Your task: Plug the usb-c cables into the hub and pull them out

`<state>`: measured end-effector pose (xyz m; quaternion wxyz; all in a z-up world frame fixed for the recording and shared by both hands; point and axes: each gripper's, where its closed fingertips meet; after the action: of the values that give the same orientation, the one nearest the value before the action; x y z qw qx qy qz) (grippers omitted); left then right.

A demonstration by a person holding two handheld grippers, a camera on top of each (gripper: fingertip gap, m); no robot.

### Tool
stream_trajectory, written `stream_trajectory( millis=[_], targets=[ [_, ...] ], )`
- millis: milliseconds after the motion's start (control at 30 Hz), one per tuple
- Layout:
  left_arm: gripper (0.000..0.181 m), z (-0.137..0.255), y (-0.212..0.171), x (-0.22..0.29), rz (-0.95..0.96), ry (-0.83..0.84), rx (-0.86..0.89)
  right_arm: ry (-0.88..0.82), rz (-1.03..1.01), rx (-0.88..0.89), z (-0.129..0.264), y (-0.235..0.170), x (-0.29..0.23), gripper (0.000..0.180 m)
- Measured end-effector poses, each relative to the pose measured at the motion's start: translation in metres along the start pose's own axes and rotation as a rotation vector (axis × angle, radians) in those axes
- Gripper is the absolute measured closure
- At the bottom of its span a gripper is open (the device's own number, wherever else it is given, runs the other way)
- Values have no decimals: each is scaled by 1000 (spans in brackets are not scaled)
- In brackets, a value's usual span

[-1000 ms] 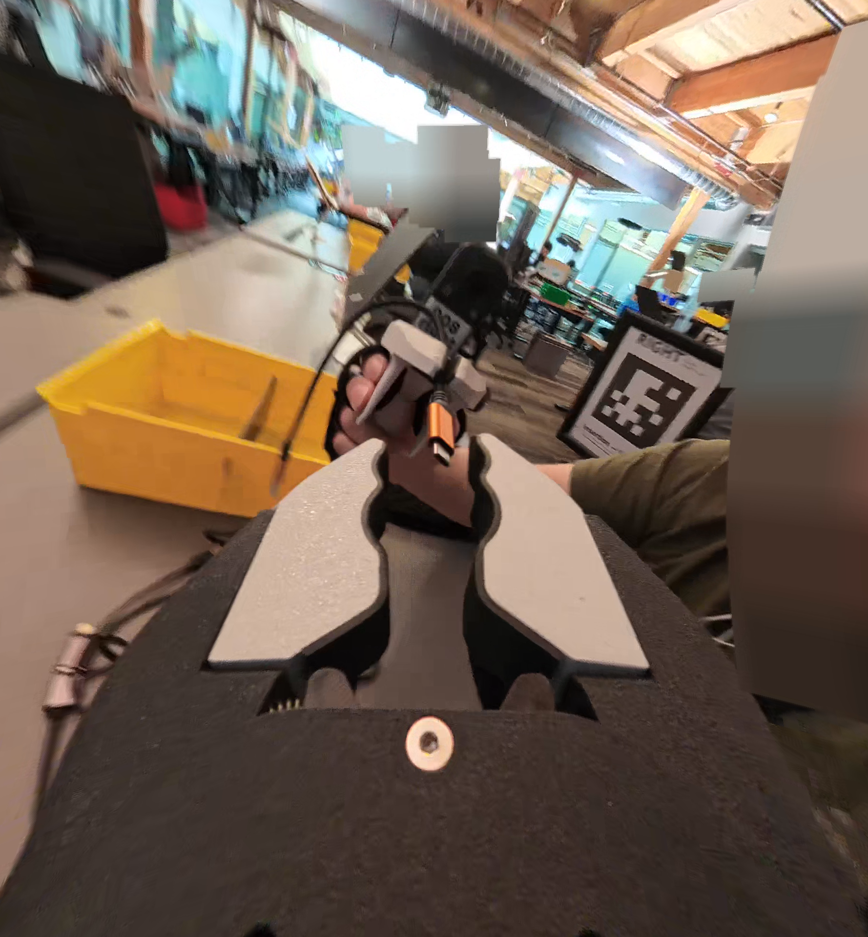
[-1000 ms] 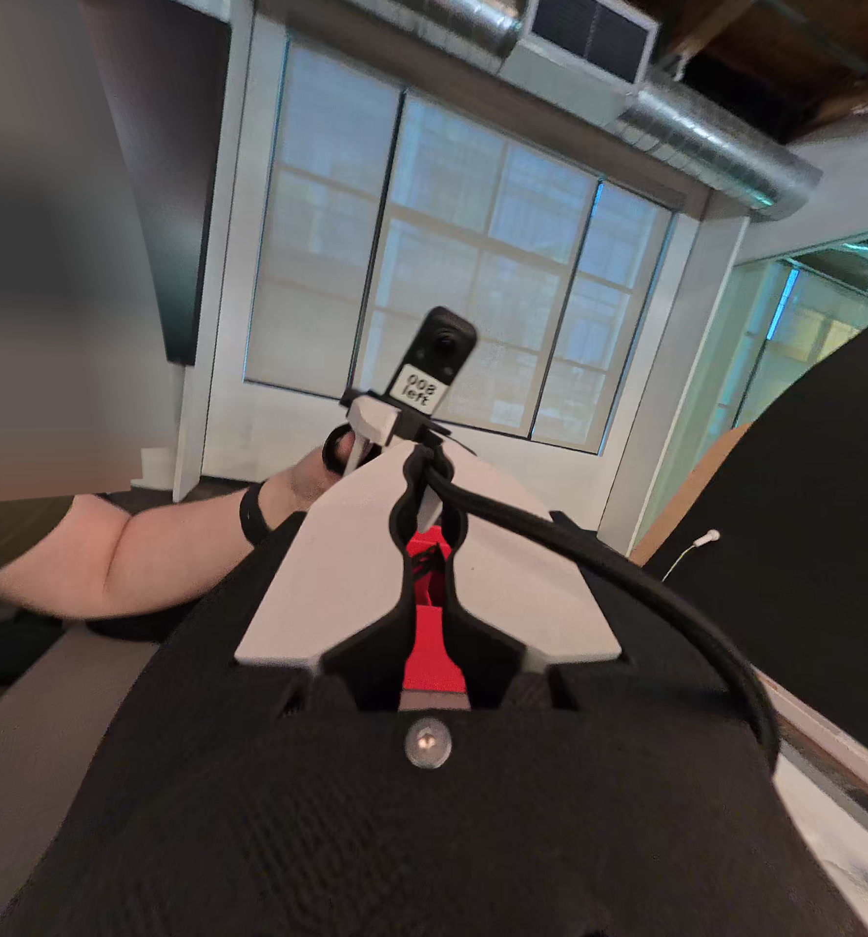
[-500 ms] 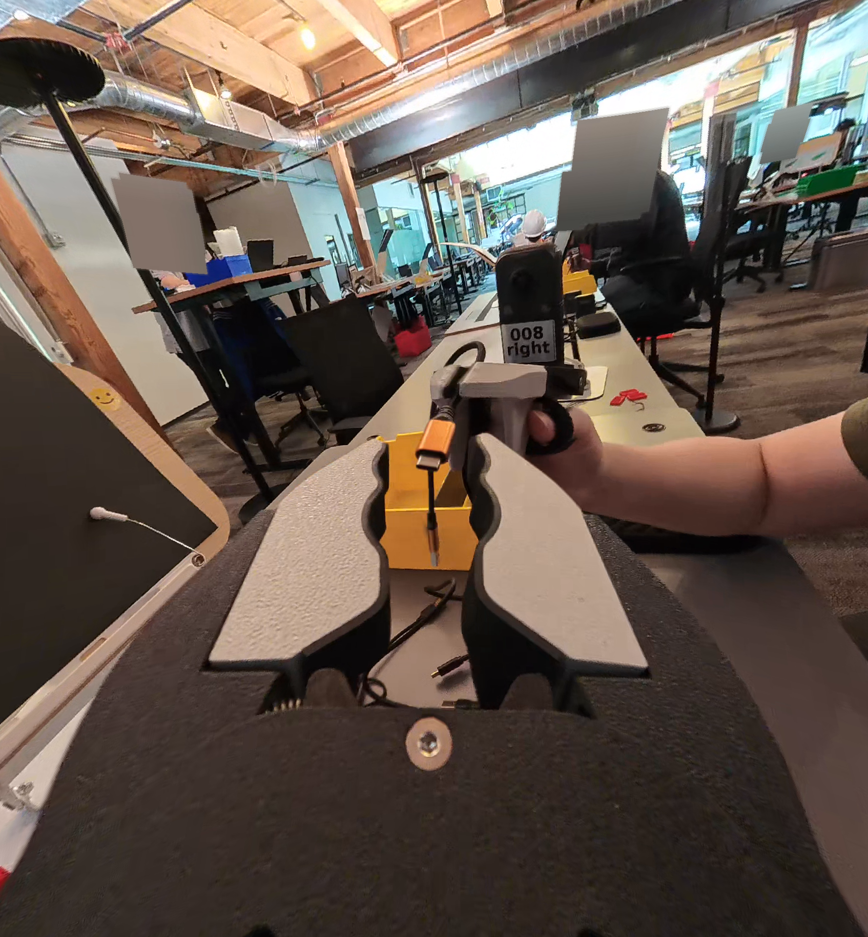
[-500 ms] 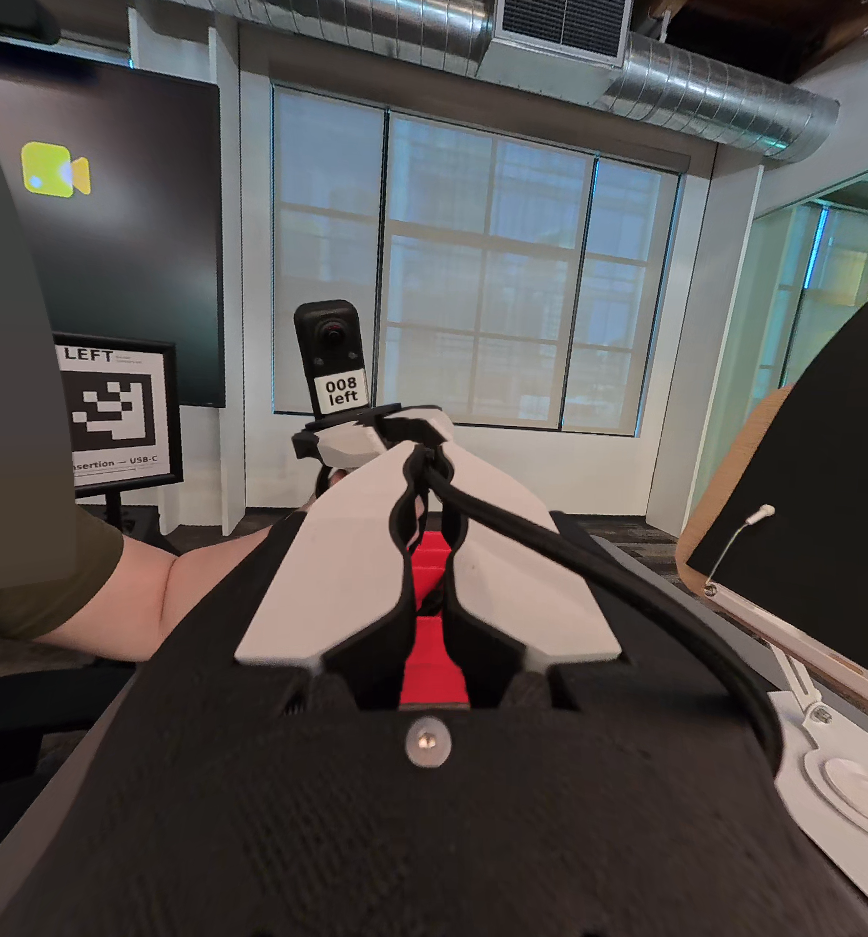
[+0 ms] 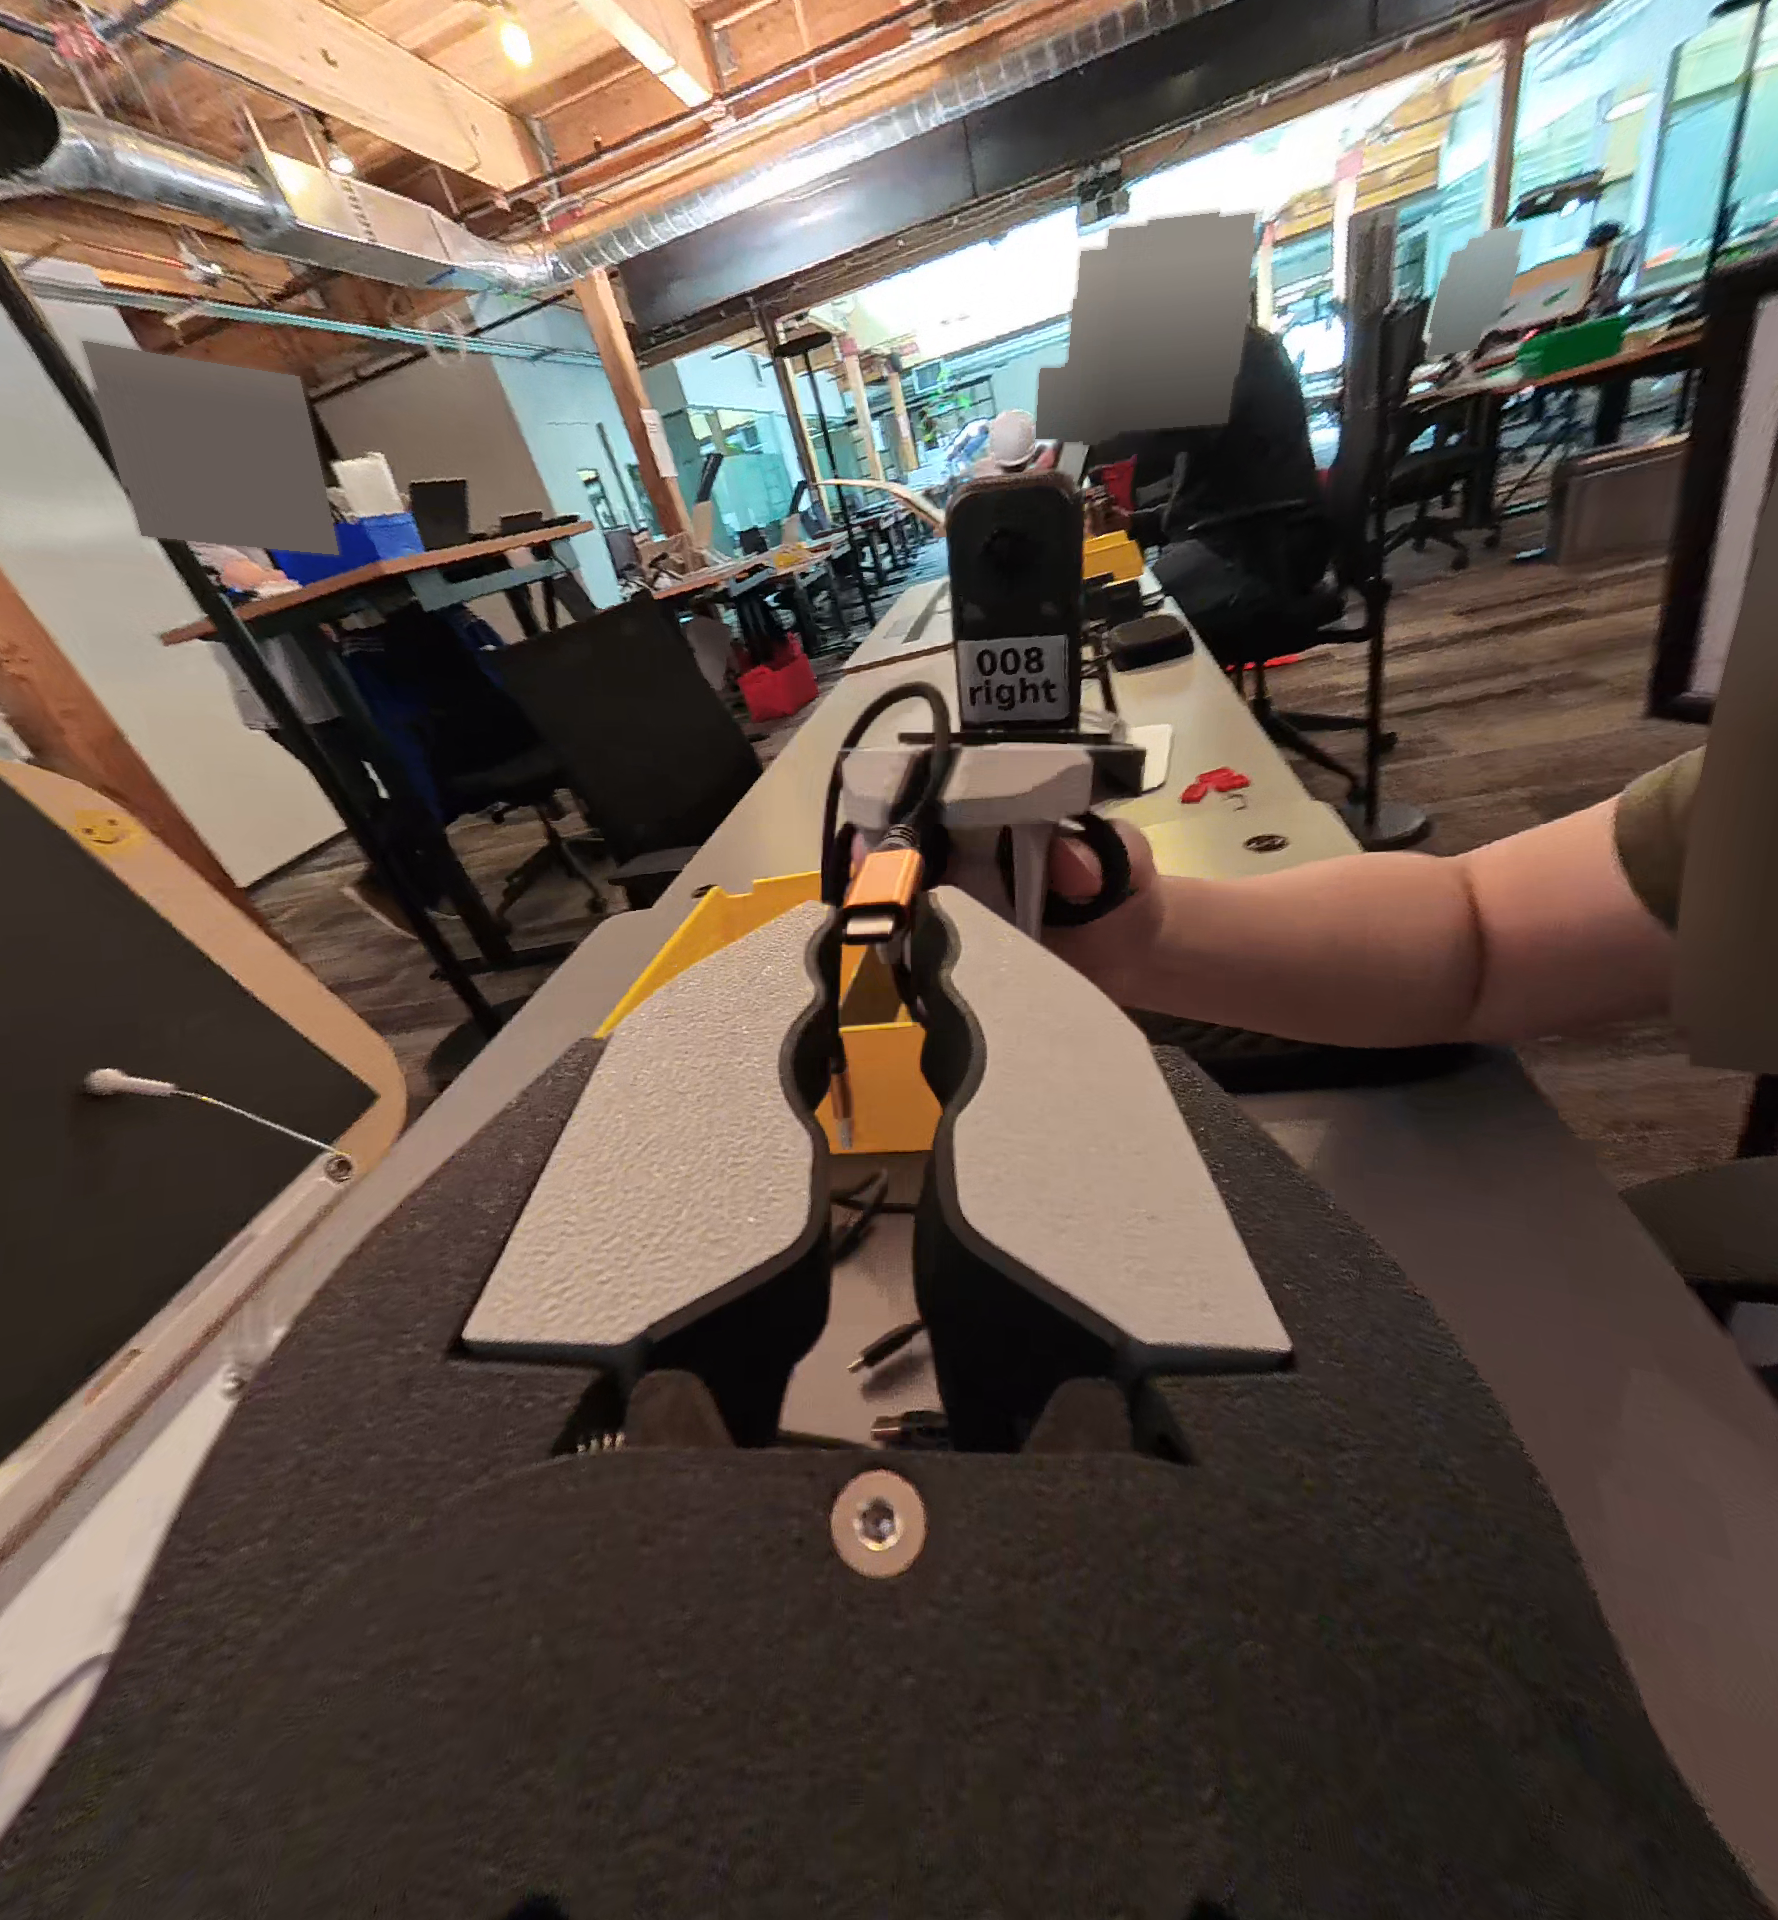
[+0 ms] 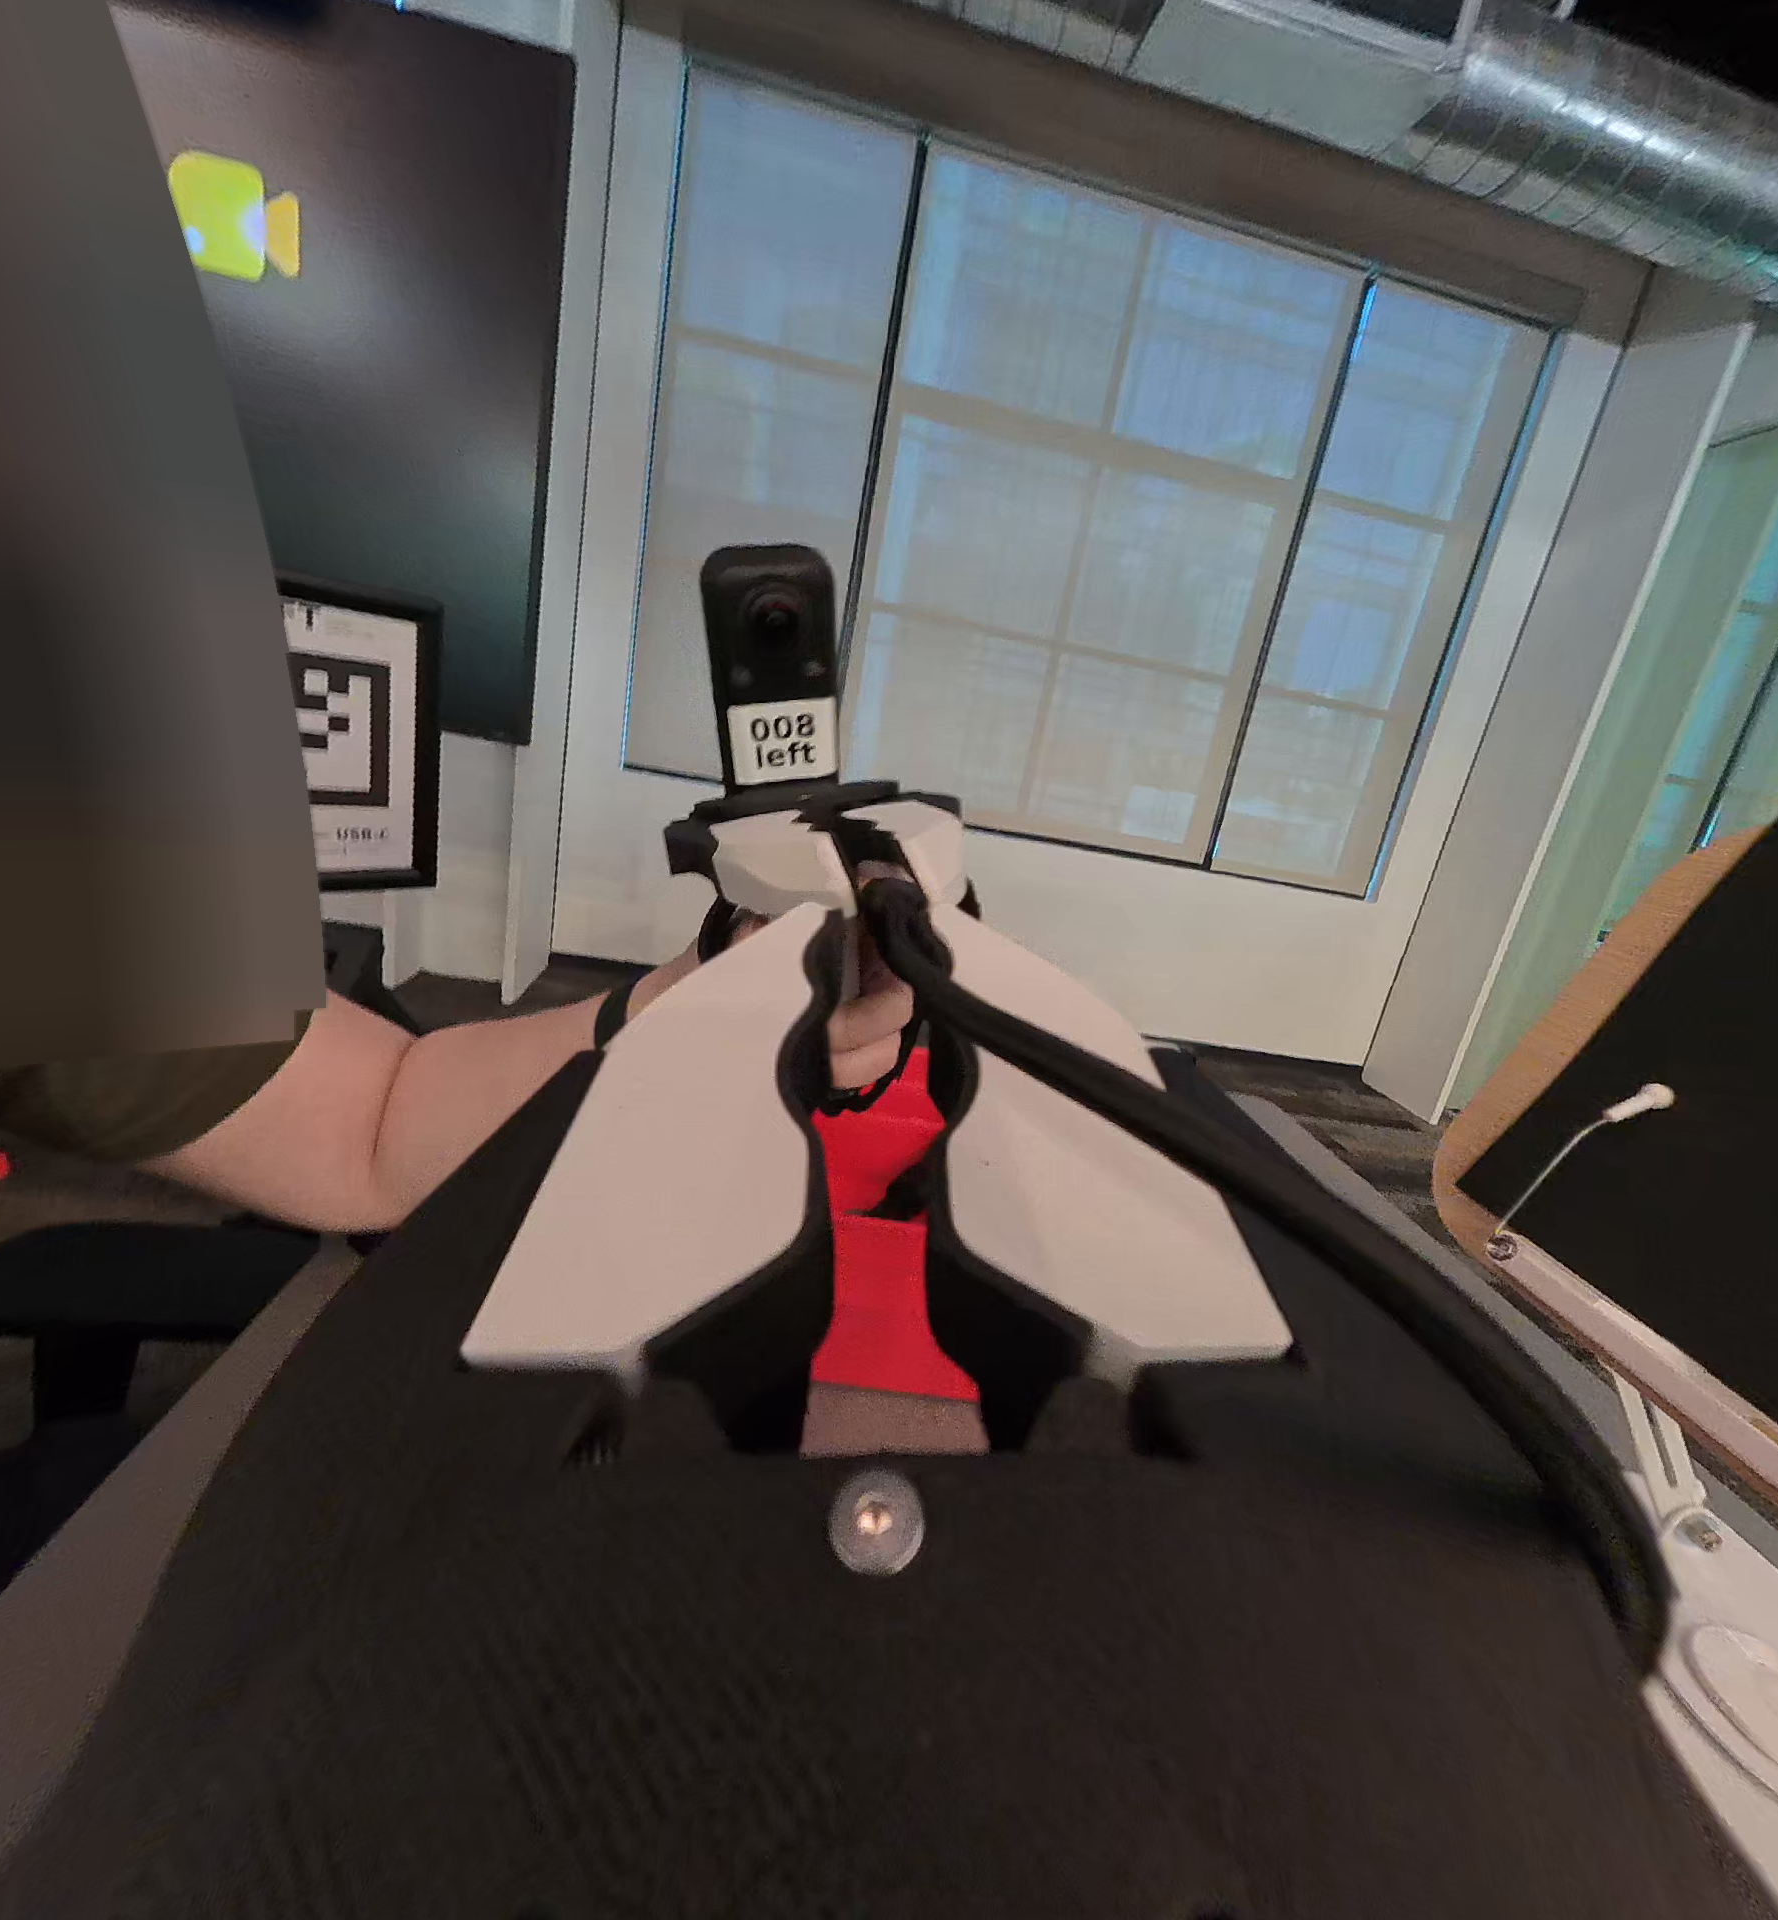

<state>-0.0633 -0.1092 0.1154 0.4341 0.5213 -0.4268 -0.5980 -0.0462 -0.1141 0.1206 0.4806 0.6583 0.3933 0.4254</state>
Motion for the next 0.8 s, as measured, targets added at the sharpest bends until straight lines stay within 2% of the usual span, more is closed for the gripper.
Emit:
stream_trajectory(
  millis=[67, 233, 500, 800],
  targets=[
    [169, -1, -3, 1, 4, -12, -15, -7, 23, -38, -5, -5, -2, 160],
    [169, -7, -10, 5, -11, -29, -58, -29, 39, -106, -12, -15, -3, 161],
    [169, -9, -14, 5, -29, -19, -82, -9, -88, -100, -13, -15, 1, 165],
    [169, -10, -18, 6, -29, -29, -111, -10, -41, -157, -12, -19, 1, 166]
  ],
)
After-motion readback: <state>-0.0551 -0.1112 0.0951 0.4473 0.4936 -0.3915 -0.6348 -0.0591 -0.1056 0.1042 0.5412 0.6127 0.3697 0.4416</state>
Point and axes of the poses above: each gripper's, where its closed fingertips meet, z back along the fingers, y out of its top, x = y × z across the jaws, and after that the axes turned 8 degrees about -x, right-handed
